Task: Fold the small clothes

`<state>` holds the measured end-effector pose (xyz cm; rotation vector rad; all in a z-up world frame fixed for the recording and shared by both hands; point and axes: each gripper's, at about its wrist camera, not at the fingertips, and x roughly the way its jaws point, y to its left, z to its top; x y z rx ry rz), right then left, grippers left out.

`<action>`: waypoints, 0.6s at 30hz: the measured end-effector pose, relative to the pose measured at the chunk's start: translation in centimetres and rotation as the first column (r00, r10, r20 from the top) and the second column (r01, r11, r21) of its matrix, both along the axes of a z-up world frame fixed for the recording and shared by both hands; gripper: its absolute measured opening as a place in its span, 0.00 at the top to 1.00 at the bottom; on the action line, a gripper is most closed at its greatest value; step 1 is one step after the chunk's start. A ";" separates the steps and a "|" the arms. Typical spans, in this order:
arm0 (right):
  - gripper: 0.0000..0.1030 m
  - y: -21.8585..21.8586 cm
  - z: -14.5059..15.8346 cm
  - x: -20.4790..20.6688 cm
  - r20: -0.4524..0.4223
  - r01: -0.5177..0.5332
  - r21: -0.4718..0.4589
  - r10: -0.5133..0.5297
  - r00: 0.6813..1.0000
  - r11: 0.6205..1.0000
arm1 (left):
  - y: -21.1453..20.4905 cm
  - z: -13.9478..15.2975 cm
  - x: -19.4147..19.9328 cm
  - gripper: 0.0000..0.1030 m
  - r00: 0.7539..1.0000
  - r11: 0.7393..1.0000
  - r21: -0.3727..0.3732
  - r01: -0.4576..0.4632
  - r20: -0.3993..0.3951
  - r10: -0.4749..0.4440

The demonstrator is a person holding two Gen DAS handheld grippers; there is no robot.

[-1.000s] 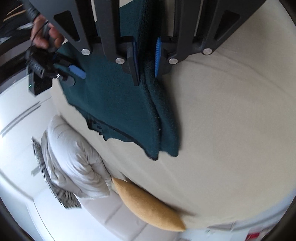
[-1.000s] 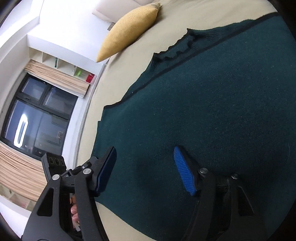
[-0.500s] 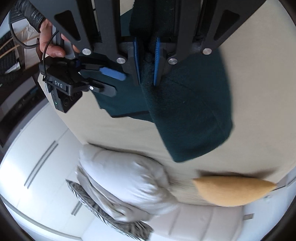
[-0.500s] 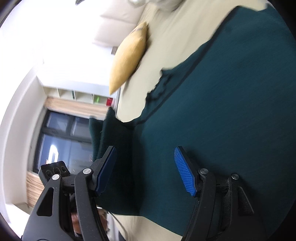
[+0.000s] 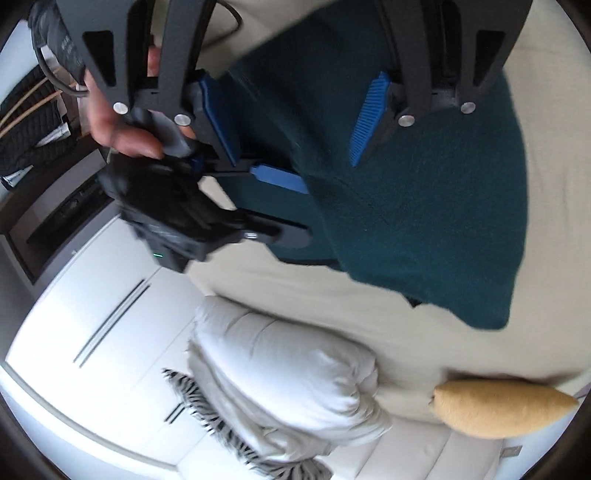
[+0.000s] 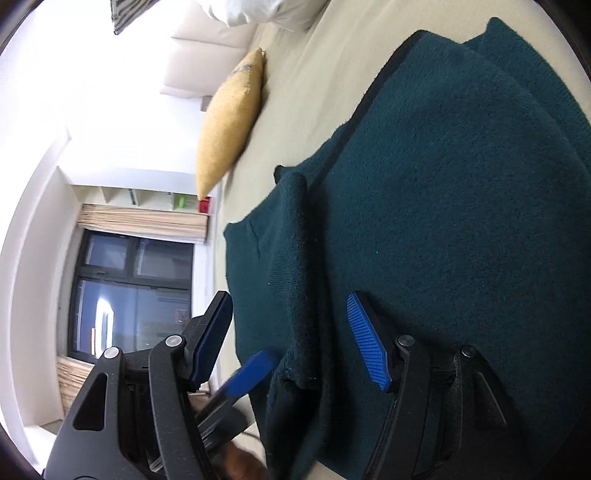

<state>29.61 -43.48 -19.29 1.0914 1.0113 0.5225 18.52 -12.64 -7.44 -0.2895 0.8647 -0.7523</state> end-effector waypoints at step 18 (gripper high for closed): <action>0.89 6.3 3.9 0.9 -0.051 -0.123 -0.366 0.112 0.992 0.923 | 7.2 -0.3 -2.0 0.39 0.996 0.996 -0.001 -0.090 0.010 0.090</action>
